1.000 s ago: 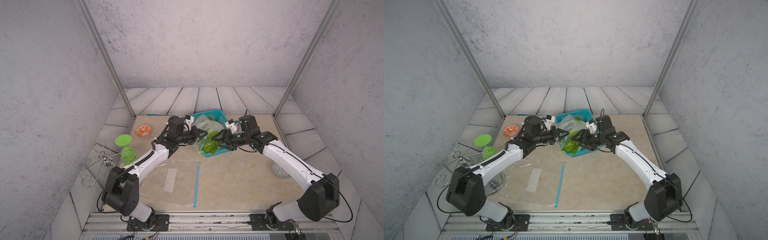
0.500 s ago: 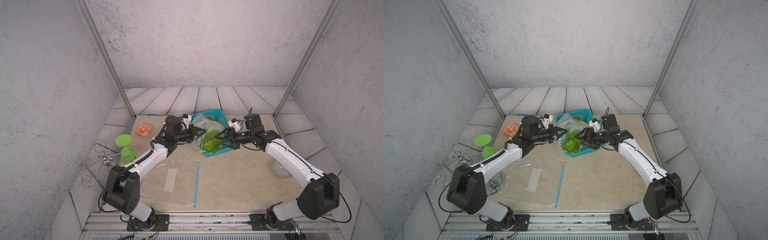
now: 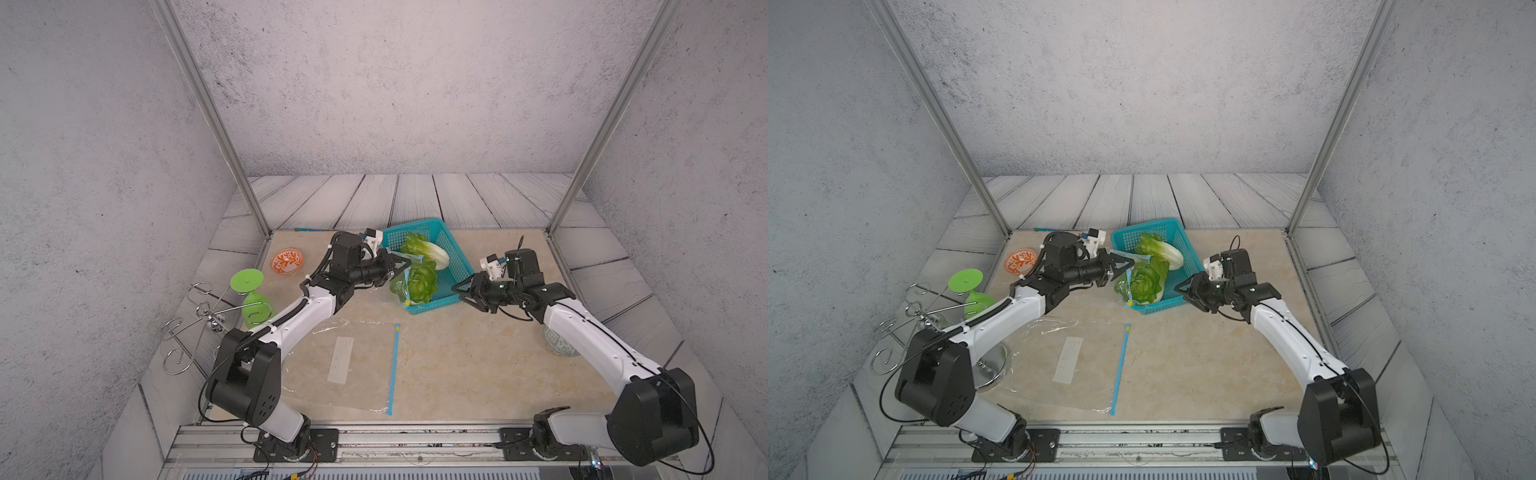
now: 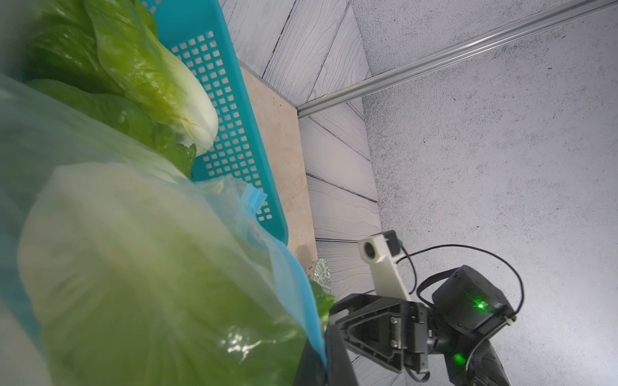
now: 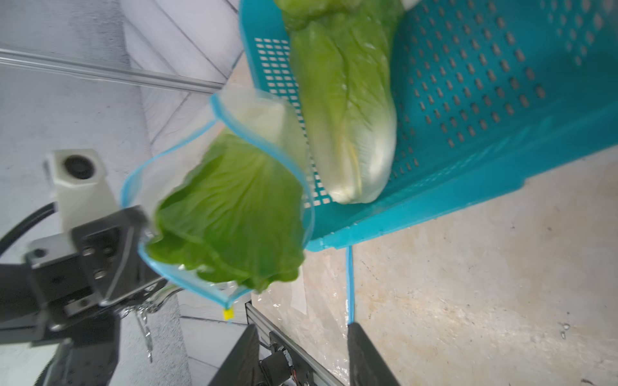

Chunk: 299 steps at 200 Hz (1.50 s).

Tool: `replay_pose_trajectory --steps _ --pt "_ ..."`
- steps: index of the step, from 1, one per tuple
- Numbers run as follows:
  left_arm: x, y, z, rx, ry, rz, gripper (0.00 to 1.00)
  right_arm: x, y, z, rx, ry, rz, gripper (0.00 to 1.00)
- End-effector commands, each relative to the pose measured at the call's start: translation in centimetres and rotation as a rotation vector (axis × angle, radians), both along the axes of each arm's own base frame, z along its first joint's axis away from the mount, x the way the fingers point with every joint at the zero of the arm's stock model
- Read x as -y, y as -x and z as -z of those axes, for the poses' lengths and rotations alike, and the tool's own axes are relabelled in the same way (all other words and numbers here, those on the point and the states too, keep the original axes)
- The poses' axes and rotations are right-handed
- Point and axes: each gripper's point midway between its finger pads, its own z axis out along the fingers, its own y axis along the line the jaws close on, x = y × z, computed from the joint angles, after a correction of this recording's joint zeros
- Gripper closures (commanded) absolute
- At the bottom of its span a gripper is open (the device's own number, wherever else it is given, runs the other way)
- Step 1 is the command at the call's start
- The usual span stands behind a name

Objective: Put the chinese cabbages into a zipper bag and zip it
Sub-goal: Place the Chinese cabbage in the zipper food storage bag, then adjust the zipper food storage bag at the center of the board.

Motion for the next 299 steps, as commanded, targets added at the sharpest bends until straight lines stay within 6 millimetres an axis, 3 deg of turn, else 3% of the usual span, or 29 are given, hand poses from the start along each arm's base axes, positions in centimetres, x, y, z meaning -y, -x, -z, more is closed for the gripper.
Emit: replay_pose_trajectory --steps 1,36,81,138,183,220,262,299 --pt "0.3 0.1 -0.9 -0.022 0.043 0.031 1.00 -0.4 -2.7 1.6 0.042 0.031 0.061 0.59" --pt "-0.1 0.5 -0.5 -0.028 0.017 0.027 1.00 -1.7 -5.5 3.2 0.012 0.033 0.059 0.66" --pt "0.0 0.5 -0.2 -0.038 0.021 0.026 1.00 -4.7 -5.4 5.6 -0.031 0.030 -0.011 0.61" --pt "0.0 0.5 0.4 -0.045 0.011 0.029 1.00 -7.0 -6.1 6.0 -0.031 0.008 -0.042 0.60" --pt "-0.1 0.7 0.2 -0.035 0.003 0.033 1.00 -5.3 -5.3 4.8 -0.003 0.031 -0.003 0.60" --pt "0.0 0.7 0.3 -0.035 0.003 0.038 1.00 -5.5 -4.8 3.8 0.004 0.048 -0.069 0.58" --pt "0.0 0.7 0.5 -0.031 0.001 0.041 1.00 -7.7 -5.1 4.9 -0.023 0.047 -0.127 0.59" --pt "0.0 0.6 0.7 -0.032 -0.001 0.041 1.00 -7.5 -4.7 6.0 -0.030 0.045 -0.108 0.59"
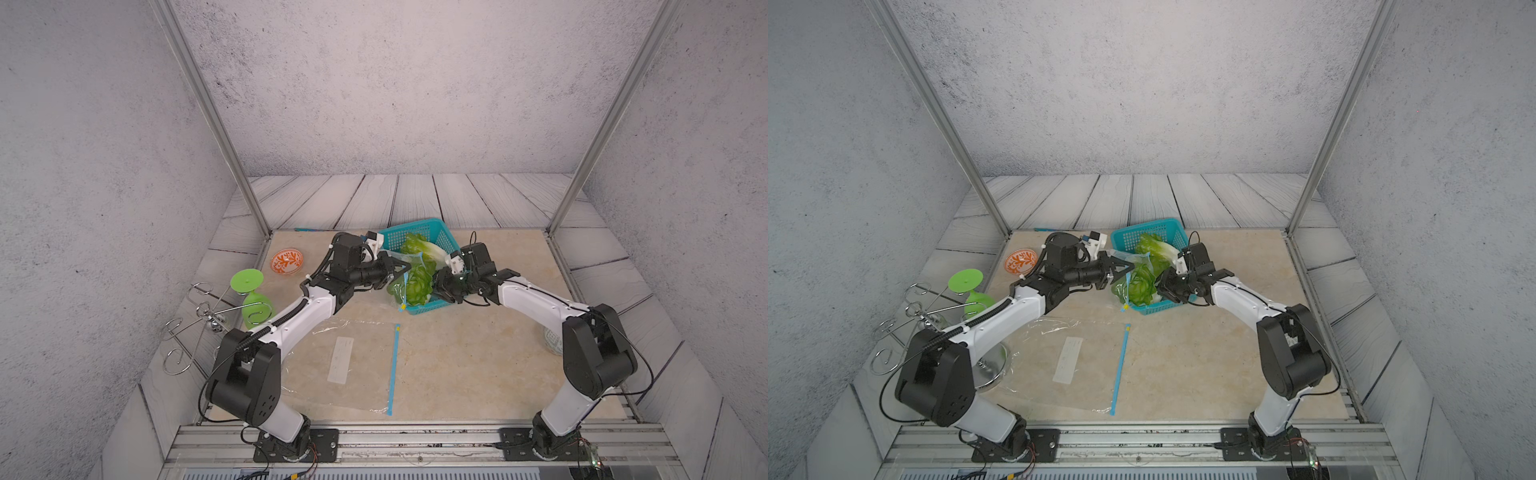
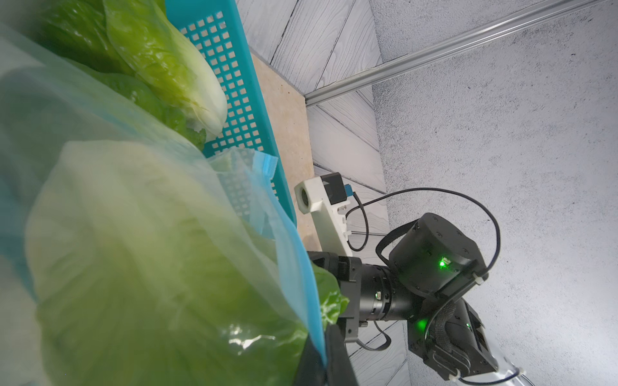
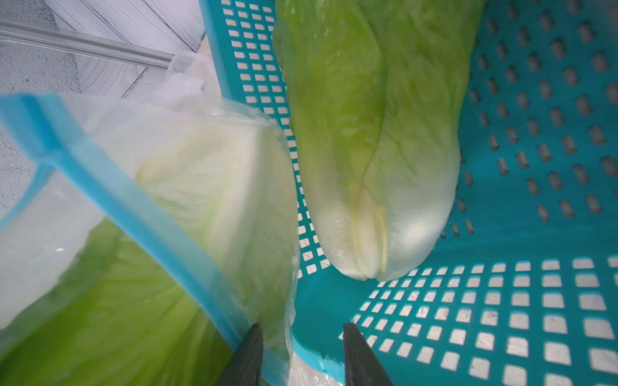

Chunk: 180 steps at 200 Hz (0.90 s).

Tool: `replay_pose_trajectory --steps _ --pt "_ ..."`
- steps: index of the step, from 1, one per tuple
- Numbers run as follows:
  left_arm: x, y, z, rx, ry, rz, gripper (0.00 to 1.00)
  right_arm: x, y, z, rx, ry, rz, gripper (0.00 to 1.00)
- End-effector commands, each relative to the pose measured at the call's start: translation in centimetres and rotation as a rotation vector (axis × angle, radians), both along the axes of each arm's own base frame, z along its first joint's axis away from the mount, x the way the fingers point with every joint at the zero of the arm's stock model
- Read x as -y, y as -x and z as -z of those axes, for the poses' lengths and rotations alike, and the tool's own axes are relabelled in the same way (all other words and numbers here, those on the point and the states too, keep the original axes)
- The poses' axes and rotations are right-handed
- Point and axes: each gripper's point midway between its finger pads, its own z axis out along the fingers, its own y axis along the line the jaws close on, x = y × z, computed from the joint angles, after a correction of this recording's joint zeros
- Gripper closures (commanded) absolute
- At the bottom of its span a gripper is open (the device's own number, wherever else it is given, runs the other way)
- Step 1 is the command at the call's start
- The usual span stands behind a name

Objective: Put the chinese cabbages into a zipper bag and zip it
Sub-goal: Adjust the zipper food storage bag at the center of the board.

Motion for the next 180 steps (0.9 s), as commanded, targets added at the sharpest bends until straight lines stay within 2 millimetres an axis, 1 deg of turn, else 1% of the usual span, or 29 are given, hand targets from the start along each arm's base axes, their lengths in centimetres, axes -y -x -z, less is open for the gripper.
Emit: replay_pose_trajectory --steps 1,33,45,61,72,89,99,120,157,180 --pt "0.1 0.1 -0.3 -0.010 0.028 0.022 1.00 -0.3 0.5 1.6 -0.033 0.004 -0.019 0.59" --pt "0.3 -0.1 0.1 -0.018 0.033 0.024 1.00 -1.1 -0.1 1.9 -0.007 -0.024 -0.032 0.54" --pt "0.3 -0.2 0.1 -0.021 0.034 0.026 1.00 -1.3 -0.3 2.1 -0.022 -0.035 -0.025 0.54" --pt "0.3 -0.1 0.0 -0.017 0.031 0.026 1.00 -0.1 0.0 2.4 -0.016 0.000 0.031 0.56" --pt "0.1 -0.1 0.1 -0.015 0.022 0.023 1.00 1.0 0.5 2.1 0.015 0.021 0.054 0.57" --pt "0.0 -0.2 0.6 -0.025 0.018 0.023 1.00 2.3 1.1 1.7 0.048 0.058 0.050 0.58" --pt "0.1 -0.1 0.7 -0.030 0.020 0.028 1.00 2.7 1.5 1.3 0.062 0.067 0.032 0.57" --pt "0.1 0.0 0.8 -0.033 0.013 0.031 1.00 2.4 1.8 0.7 0.083 0.060 -0.001 0.57" --pt "-0.2 0.1 0.9 -0.032 0.003 0.020 1.00 1.5 1.4 0.3 0.087 0.029 -0.017 0.58" --pt "-0.2 0.1 0.8 -0.031 0.002 0.016 1.00 1.8 1.4 -0.5 0.122 0.037 -0.007 0.58"
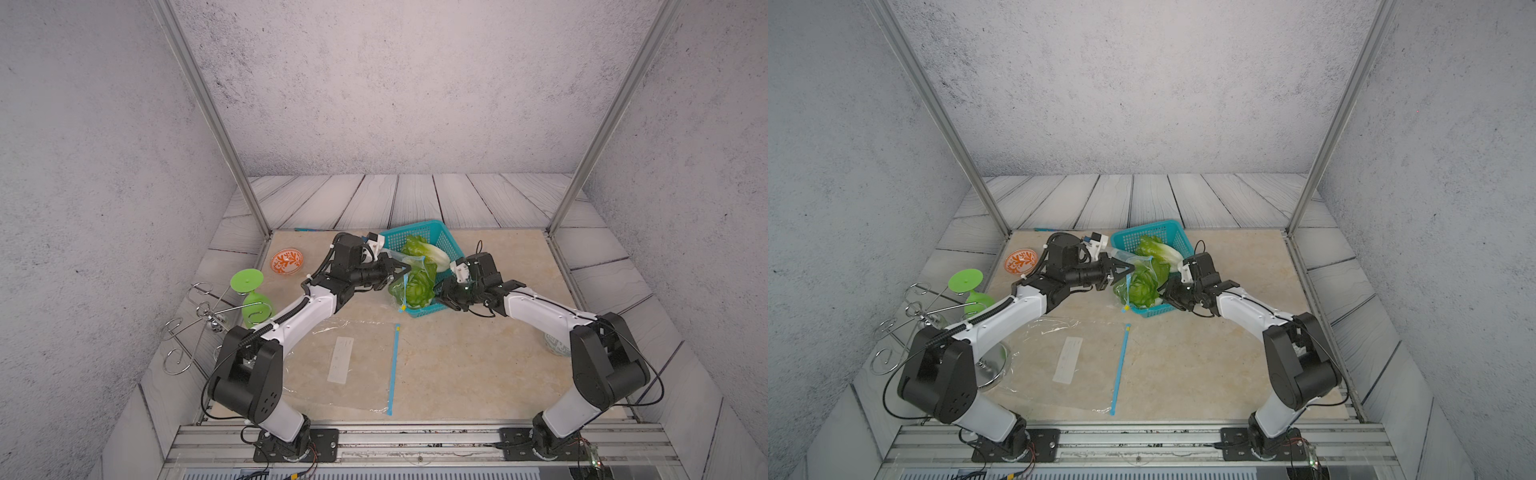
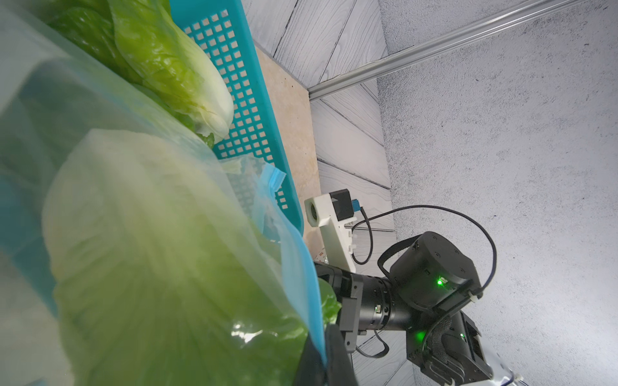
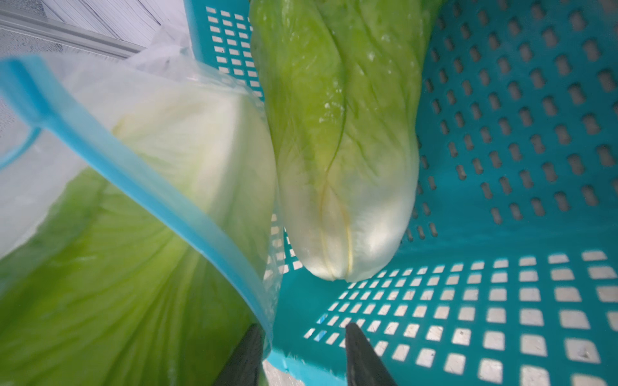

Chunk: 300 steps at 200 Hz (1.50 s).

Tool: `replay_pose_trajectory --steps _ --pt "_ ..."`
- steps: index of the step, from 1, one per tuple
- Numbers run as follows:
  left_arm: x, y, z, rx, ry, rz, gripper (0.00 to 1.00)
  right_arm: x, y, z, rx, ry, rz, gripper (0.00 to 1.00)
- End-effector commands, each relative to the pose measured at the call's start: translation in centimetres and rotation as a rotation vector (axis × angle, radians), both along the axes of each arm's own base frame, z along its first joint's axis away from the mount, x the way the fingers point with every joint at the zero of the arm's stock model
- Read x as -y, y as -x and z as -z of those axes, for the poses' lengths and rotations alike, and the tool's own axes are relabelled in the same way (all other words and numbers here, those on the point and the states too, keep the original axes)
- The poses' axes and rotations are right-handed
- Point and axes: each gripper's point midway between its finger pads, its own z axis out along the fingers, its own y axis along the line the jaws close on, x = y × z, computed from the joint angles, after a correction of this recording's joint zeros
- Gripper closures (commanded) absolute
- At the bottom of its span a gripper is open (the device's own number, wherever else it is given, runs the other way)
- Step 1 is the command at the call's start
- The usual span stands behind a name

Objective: Put the chinese cabbages into a zipper bag and zip it
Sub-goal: Adjust the zipper food storage bag at the center of the board.

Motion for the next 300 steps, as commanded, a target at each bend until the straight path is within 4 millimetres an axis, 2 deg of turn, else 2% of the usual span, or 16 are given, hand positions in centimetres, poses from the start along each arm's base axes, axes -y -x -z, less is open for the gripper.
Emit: replay_pose_trajectory --steps 1,35,64,85,104,129,171,210,229,257,282,291,300 --pt "-0.3 0.2 0.0 -0.023 0.016 0.000 1.00 0.0 0.2 -1.8 0.059 0.000 -0.016 0.58" --pt "-0.2 0.1 0.1 -0.029 0.012 0.000 1.00 0.4 1.1 -2.8 0.093 -0.002 -0.019 0.58" --pt "-0.2 0.1 0.1 -0.027 0.009 0.001 1.00 1.1 2.4 -2.7 0.102 0.021 -0.021 0.58" --pt "-0.2 0.0 0.1 -0.027 0.009 0.001 1.00 0.7 2.8 -2.3 0.094 0.019 -0.037 0.58" --pt "-0.2 -0.1 0.1 -0.028 0.008 -0.002 1.00 -0.3 2.0 -1.7 0.096 0.019 -0.059 0.57" --pt "0.0 -0.2 0.3 -0.028 0.005 0.001 1.00 -2.0 -0.2 -0.1 0.086 0.007 -0.062 0.58" --pt "0.3 -0.1 1.6 -0.056 0.001 0.009 1.00 -3.9 -3.3 0.0 0.186 -0.029 -0.023 0.63" --pt "0.5 -0.1 1.2 -0.052 0.013 0.018 1.00 -5.3 -4.0 -0.7 0.335 -0.032 -0.023 0.67" --pt "0.7 0.3 0.8 -0.041 -0.005 0.043 1.00 -6.1 -4.0 -2.0 0.364 -0.051 -0.066 0.67" --pt "0.8 2.5 -1.6 0.044 -0.115 0.125 1.00 -8.4 -2.0 -6.9 0.409 -0.093 -0.199 0.67" --pt "0.8 4.2 -4.6 0.075 -0.077 0.150 1.00 -9.6 -0.5 -10.3 0.413 -0.139 -0.229 0.67" --pt "0.7 4.7 -5.7 0.085 -0.052 0.148 1.00 -9.5 -0.6 -10.4 0.383 -0.120 -0.210 0.67" --pt "0.5 5.2 -6.7 0.090 -0.028 0.141 1.00 -8.9 -1.1 -9.2 0.318 -0.052 -0.171 0.65"
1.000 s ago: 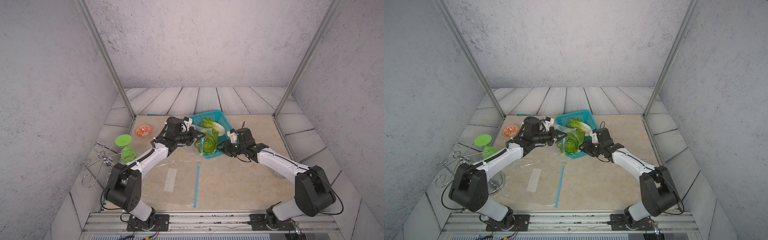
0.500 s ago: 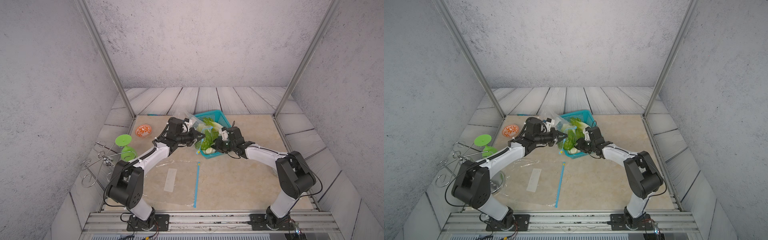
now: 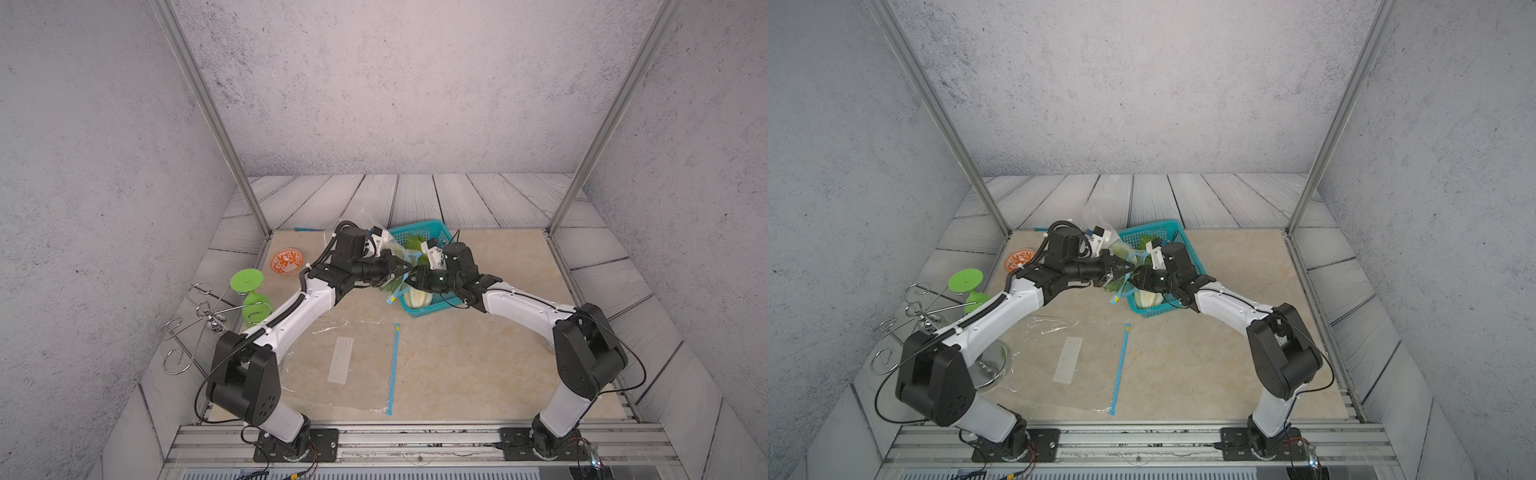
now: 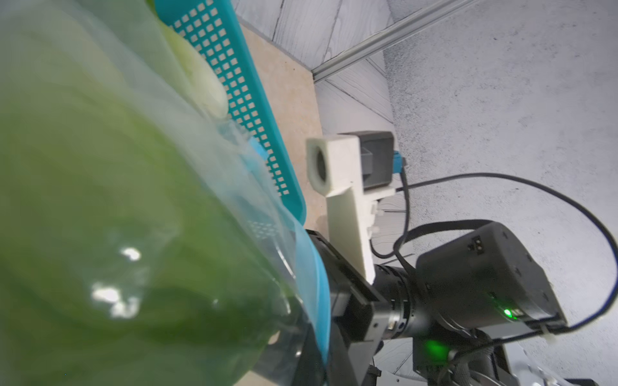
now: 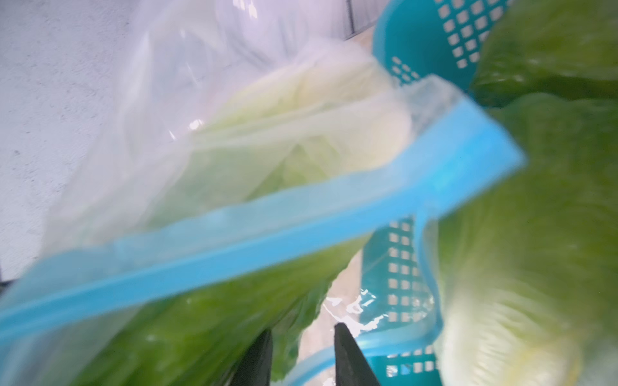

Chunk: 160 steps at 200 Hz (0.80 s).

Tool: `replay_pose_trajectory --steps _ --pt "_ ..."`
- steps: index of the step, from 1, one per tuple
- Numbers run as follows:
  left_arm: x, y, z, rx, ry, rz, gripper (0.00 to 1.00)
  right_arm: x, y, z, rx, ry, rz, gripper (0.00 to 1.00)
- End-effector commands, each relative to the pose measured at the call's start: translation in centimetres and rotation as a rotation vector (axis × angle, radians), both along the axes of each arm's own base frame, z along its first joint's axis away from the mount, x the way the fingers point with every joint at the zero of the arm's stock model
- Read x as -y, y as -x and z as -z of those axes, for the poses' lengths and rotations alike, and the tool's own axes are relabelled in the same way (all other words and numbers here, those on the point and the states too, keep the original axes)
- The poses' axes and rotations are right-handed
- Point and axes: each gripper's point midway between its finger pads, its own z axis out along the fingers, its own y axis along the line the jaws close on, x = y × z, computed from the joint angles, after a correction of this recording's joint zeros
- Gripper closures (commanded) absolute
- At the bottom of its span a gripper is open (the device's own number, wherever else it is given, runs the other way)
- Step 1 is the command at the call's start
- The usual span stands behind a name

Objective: Put the chinese cabbages into a zipper bag and zip it
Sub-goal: Adjust the zipper food storage bag at the center of the board.

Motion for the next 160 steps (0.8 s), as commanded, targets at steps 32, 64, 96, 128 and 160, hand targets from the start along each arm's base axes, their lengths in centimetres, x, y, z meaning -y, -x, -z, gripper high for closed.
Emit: replay_pose_trajectory --steps 32,64,96,128,160 --pt "-2.8 2.5 -7.7 0.067 0.184 -0.062 1.00 1.4 1.3 -2.4 -0.075 0.140 0.008 0.54" --pt "-6.4 1.4 -7.3 0.063 0.173 -0.178 1.00 3.1 4.8 -7.5 -0.018 0.131 -0.071 0.45" --pt "-6.5 1.4 -6.5 0.041 0.227 -0.192 1.00 4.8 6.7 -5.7 -0.139 0.214 -0.050 0.45" --pt "-6.8 1.9 -7.5 0.071 0.243 -0.202 1.00 5.9 7.2 -3.8 -0.210 0.238 0.026 0.46" --pt "-6.7 2.6 -7.1 0.062 0.247 -0.195 1.00 5.4 7.1 -2.3 -0.262 0.252 0.023 0.46"
